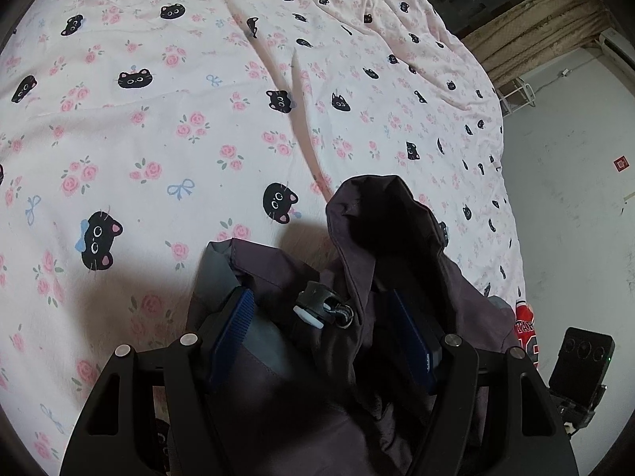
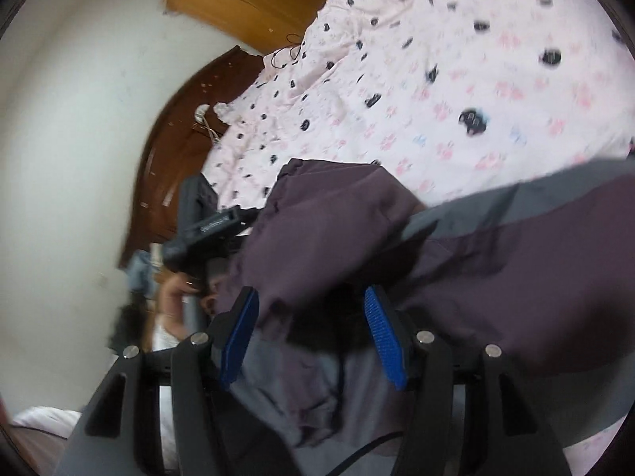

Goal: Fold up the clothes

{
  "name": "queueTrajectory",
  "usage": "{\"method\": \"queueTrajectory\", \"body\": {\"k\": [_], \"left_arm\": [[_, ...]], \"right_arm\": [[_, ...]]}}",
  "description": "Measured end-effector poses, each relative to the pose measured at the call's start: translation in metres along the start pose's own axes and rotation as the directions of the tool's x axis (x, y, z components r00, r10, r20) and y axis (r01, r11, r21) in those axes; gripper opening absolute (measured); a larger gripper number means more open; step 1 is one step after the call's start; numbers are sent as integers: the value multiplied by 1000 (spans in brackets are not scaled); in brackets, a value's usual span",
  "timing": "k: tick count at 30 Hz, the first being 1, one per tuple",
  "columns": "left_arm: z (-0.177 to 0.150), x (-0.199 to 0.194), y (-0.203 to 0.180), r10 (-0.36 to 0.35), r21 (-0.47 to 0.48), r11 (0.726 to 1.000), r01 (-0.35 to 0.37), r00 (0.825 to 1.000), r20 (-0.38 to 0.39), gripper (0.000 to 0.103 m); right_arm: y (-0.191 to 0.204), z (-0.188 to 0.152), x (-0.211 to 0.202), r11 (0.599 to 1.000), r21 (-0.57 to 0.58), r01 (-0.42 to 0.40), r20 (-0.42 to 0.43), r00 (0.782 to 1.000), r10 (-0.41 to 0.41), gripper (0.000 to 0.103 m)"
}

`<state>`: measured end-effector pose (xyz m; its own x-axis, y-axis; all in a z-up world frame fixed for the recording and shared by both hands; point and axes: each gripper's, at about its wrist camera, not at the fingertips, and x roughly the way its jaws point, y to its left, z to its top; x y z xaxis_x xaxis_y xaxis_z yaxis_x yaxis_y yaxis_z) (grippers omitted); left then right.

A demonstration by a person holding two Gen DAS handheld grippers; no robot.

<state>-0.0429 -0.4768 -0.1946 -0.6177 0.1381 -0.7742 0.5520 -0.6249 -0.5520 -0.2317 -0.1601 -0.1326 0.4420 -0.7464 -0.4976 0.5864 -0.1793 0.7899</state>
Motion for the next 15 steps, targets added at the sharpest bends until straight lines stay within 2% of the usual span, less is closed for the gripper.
{"method": "queueTrajectory", "body": {"k": [6, 13, 15], "left_arm": [[0, 1, 0, 2, -2, 1000, -2, 1000, -1, 65], [0, 0, 0, 3, -4, 1000, -3, 1000, -1, 65], [0, -1, 0, 2, -7, 1000, -2, 1000, 1, 65]], "right_arm": [[-20, 11, 0, 999, 40, 29, -14, 999, -29, 58], [-33, 21, 27, 994, 105, 0, -32, 999, 3, 57], [-32, 26, 32, 994, 111, -19, -26, 999, 22, 34]]}}
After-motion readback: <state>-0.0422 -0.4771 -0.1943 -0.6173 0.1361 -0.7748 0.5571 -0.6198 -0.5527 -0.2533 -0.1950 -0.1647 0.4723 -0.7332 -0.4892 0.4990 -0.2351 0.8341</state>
